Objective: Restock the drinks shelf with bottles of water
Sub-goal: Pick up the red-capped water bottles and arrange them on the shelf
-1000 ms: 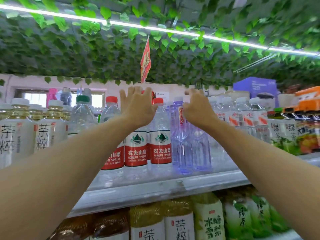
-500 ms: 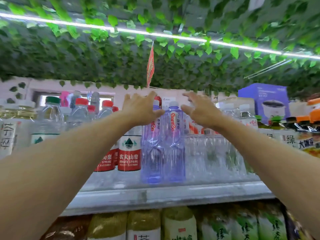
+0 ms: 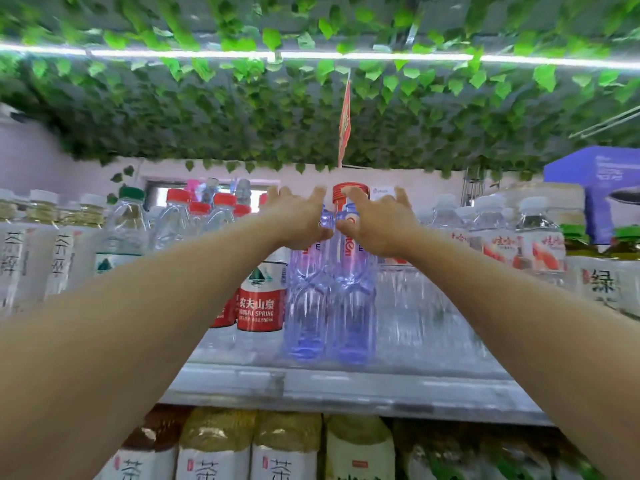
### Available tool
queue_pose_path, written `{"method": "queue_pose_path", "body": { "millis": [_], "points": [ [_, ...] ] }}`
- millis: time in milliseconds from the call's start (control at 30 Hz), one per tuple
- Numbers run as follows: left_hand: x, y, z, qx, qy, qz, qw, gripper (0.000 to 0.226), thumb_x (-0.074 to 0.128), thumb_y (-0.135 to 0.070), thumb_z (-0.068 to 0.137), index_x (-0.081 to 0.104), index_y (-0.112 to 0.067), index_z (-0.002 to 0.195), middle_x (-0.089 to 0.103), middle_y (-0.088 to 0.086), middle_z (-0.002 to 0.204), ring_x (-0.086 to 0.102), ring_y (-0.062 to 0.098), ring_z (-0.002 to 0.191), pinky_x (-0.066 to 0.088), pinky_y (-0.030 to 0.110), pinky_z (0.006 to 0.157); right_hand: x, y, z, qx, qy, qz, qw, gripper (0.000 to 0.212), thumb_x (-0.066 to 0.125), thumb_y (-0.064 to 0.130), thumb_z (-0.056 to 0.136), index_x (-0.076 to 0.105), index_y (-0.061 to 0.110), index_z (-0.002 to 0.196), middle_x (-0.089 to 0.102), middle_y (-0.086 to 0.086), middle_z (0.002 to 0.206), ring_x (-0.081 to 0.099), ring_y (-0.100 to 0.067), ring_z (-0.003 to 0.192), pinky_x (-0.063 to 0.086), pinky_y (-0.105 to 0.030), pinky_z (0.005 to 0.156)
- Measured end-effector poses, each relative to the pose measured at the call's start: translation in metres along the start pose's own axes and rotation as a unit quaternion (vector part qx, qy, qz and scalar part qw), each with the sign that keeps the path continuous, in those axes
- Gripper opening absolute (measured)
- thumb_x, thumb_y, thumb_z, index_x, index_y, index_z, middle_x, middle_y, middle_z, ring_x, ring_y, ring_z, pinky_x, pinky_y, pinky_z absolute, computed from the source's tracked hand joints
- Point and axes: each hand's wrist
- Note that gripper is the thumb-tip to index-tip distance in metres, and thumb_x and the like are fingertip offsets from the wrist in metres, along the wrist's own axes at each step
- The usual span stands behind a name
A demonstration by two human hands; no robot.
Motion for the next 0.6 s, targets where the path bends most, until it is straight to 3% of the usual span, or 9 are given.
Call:
{"method": "queue_pose_path", "body": {
  "millis": [267, 433, 600],
  "points": [
    [-0.0016, 0.0058, -0.0033, 0.004, 0.01, -0.017, 1.0, 0.08, 0.043, -0.053, 0.093, -0.001, -0.018, 0.15, 0.047, 0.019, 0.139, 0.014, 0.042, 0.14, 0.009, 0.05, 0.114, 0.0036, 0.0001, 0.0015, 0.004, -0.003, 0.019, 1.0, 0.057, 0.03, 0.051, 0.097, 0.016, 0.024, 0.145, 0.064, -0.016, 0.116, 0.042, -0.035, 0.126, 0.001, -0.051, 0.113],
    [0.0026, 0.0085, 0.0004, 0.016, -0.009, -0.003, 1.0, 0.08, 0.041, -0.058, 0.091, 0.003, -0.02, 0.149, 0.055, 0.012, 0.133, 0.028, 0.038, 0.134, 0.014, 0.051, 0.112, 0.0046, 0.0009, 0.0035, 0.008, 0.002, 0.025, 1.0, 0.055, 0.03, 0.049, 0.097, 0.016, 0.024, 0.144, 0.062, -0.016, 0.121, 0.039, -0.037, 0.13, -0.002, -0.05, 0.112],
    [0.0054, 0.0096, 0.0037, 0.02, -0.013, -0.014, 1.0, 0.082, 0.042, -0.059, 0.09, 0.0, -0.021, 0.149, 0.05, 0.012, 0.138, 0.023, 0.038, 0.139, 0.007, 0.054, 0.112, 0.0037, -0.0007, 0.0014, 0.012, 0.0, 0.044, 0.999, 0.055, 0.032, 0.049, 0.097, 0.017, 0.025, 0.145, 0.062, -0.013, 0.122, 0.039, -0.035, 0.129, -0.004, -0.051, 0.113]
  ]
}}
Point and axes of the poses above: each hand's wrist, its own z-axis towards the middle knuckle, its own x-axis out of the palm, y = z × x
